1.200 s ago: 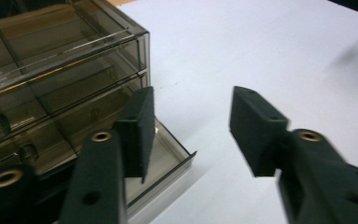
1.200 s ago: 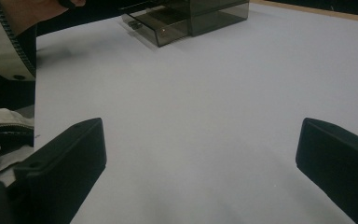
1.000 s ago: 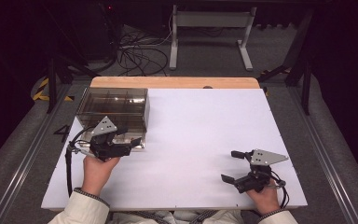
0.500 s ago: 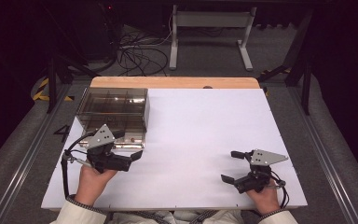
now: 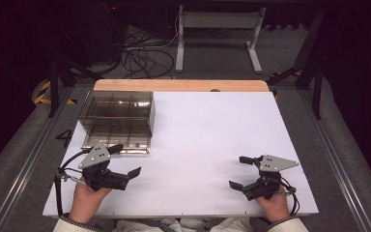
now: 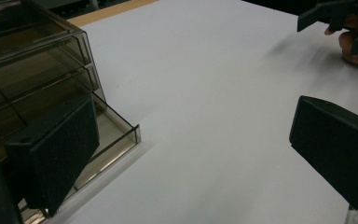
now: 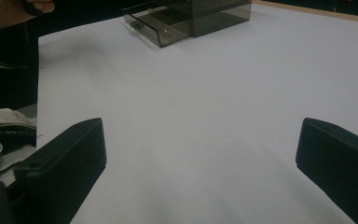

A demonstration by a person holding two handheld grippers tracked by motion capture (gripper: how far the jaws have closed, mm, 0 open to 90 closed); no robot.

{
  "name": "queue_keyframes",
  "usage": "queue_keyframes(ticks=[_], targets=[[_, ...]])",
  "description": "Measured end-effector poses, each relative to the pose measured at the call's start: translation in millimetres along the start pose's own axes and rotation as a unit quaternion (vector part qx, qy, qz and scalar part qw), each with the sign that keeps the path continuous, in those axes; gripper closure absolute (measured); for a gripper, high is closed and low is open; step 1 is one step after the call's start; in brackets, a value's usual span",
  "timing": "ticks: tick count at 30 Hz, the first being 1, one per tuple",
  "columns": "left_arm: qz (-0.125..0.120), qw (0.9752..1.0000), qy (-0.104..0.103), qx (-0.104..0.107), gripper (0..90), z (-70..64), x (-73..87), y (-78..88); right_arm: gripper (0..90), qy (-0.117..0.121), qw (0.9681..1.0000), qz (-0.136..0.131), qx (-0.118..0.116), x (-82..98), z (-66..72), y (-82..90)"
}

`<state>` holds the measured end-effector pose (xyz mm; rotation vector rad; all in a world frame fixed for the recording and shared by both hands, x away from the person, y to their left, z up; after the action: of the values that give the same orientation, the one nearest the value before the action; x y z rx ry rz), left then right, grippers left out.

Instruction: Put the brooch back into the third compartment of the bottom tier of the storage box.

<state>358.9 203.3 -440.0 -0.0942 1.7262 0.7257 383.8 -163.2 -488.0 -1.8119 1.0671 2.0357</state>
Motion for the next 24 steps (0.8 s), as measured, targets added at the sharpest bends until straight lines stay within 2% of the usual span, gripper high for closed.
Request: queue_keyframes(ticks=[2, 5, 8, 13, 18, 20, 24], targets=[[0.003, 1.0000, -0.001, -0.002, 2.1, -0.4, 4.9, -0.2, 2.1, 0.000, 1.0000, 0.000, 0.000, 0.0, 0.0, 0.0], [0.002, 1.0000, 0.008, 0.002, 1.9, -1.2, 11.9, -0.4, 2.1, 0.000, 1.0000, 0.001, 0.000, 0.1, 0.2, 0.0], [0.000, 0.9999, 0.011, -0.005, 1.5, 0.6, 18.5, 0.4, 2.1, 0.000, 1.0000, 0.001, 0.000, 0.1, 0.1, 0.0], [-0.013, 0.9995, 0.028, 0.001, 0.6, 3.9, 32.0, -1.1, 2.1, 0.000, 1.0000, 0.000, 0.001, -0.1, 0.3, 0.2], [-0.033, 0.9990, 0.029, 0.002, 0.4, 7.0, 41.7, -1.2, 2.1, 0.000, 1.0000, 0.000, -0.001, 0.0, 0.6, 0.2], [-0.028, 0.9990, 0.034, -0.003, 0.4, 9.2, 46.9, -1.4, 2.1, 0.000, 1.0000, 0.001, 0.000, 0.1, 0.6, 0.1], [-0.015, 0.9994, 0.030, -0.006, 0.4, 11.0, 59.5, 0.0, 2.1, 0.000, 1.0000, 0.001, 0.000, 0.1, 0.4, 0.3]])
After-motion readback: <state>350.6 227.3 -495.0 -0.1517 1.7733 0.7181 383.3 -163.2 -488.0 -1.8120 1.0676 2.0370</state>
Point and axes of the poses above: each handheld gripper's, and its own axes: y roughly backward along the jaws, x roughly out of its underside, z roughly to its left, the point moved 8 cm from there along -y, roughly forward along the jaws, and after that the axes turned 13 degrees about x, right-handed, at the moved point
